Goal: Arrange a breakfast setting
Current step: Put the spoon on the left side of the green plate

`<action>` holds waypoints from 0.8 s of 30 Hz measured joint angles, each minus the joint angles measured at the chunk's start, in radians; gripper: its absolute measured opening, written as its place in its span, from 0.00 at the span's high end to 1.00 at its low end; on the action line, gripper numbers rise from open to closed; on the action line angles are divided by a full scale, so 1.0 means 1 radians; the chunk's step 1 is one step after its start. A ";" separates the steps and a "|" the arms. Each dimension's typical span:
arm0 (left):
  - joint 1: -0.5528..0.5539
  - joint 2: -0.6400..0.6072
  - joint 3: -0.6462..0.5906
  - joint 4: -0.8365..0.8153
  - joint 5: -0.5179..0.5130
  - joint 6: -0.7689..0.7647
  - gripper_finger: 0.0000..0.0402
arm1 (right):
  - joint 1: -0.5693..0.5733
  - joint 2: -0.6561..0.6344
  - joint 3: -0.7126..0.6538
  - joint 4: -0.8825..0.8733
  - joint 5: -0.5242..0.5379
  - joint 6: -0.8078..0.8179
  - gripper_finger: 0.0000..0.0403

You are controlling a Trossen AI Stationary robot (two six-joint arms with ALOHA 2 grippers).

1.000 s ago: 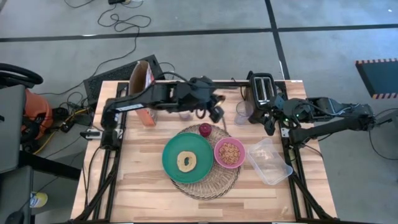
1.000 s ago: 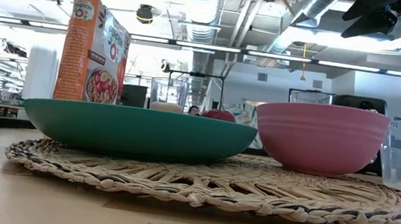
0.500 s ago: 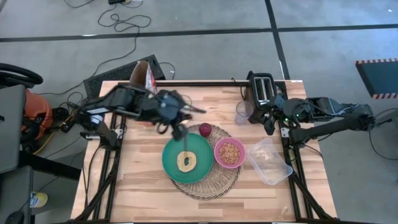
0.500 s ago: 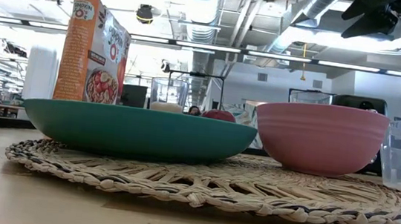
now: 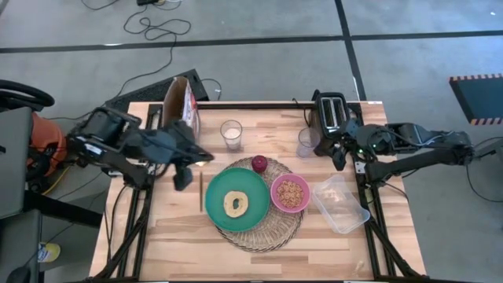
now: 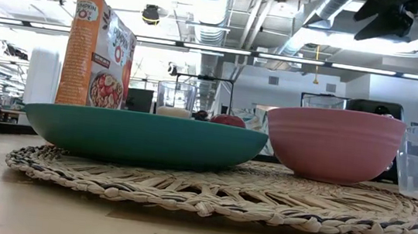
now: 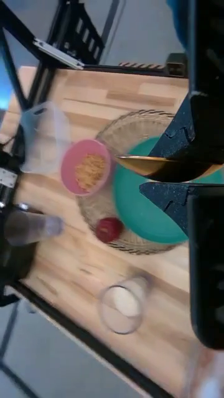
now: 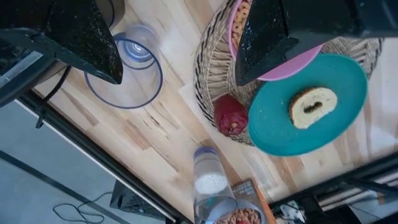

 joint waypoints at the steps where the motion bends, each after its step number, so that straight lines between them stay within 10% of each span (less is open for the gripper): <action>1: -0.009 -0.028 -0.040 0.000 0.001 -0.015 0.99 | 0.000 0.006 0.000 -0.003 0.000 0.000 0.16; 24: -0.024 -0.590 -1.197 0.556 0.159 -0.207 0.99 | 0.000 0.090 0.000 0.005 -0.003 0.088 0.16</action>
